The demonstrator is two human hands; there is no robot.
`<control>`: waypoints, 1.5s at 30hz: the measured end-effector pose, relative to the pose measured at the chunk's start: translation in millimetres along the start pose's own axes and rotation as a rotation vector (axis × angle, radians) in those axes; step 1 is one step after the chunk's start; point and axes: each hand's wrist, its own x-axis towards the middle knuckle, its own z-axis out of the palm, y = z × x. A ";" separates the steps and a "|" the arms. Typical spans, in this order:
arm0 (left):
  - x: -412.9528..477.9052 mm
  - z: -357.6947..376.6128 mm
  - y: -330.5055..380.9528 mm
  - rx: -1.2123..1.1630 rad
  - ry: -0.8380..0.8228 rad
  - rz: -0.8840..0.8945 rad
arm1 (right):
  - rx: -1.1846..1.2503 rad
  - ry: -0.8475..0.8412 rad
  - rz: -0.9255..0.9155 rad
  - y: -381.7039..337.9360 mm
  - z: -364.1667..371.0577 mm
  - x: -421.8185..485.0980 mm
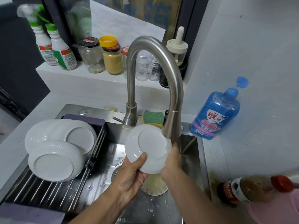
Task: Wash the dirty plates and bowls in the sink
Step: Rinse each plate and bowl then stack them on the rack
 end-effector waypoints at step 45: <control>12.7 -9.3 62.7 0.962 -0.258 -0.016 | -0.661 -0.089 -0.404 -55.9 -8.1 16.4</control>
